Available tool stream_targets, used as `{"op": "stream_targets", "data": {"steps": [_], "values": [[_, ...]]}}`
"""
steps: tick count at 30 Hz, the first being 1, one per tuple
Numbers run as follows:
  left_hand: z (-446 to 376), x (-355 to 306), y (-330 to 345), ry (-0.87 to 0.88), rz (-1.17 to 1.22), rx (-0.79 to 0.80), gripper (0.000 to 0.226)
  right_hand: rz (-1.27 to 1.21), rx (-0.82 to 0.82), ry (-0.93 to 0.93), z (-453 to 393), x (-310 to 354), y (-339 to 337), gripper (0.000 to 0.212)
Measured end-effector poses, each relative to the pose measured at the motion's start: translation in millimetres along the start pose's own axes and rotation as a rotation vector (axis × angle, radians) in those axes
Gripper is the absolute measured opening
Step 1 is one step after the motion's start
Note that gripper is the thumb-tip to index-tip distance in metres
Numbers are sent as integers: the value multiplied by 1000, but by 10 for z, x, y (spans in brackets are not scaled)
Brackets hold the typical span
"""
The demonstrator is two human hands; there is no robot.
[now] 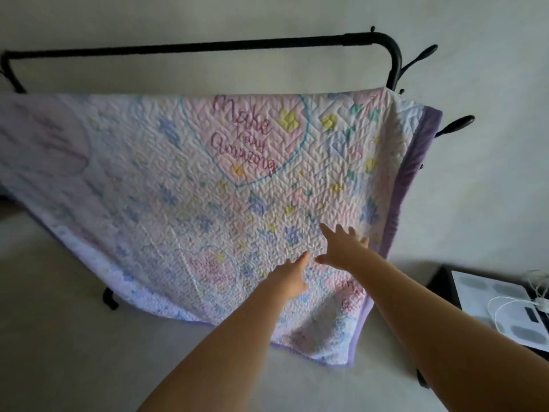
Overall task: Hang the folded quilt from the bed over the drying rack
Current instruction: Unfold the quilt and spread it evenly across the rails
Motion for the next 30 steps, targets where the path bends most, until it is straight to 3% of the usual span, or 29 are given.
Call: {"op": "stream_targets", "data": {"steps": [9, 21, 30], "values": [[249, 1737, -827, -162, -45, -81, 84, 31, 42, -164, -241, 1773, 350, 94], [1044, 5132, -2377, -404, -144, -196, 78, 78, 5, -399, -416, 5336, 877, 94], [1127, 6462, -3019, -446, -101, -259, 82, 33, -9, -498, -750, 7006, 1136, 90]]}}
Point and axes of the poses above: each hand's wrist, its own z-axis away from the middle knuckle, its own y-axis out of the palm, x = y × z, the point moved 5 cm from there along -z, towards the middle knuckle, and after that the axes turned 10 degrees about -x, right-handed, at the moved point
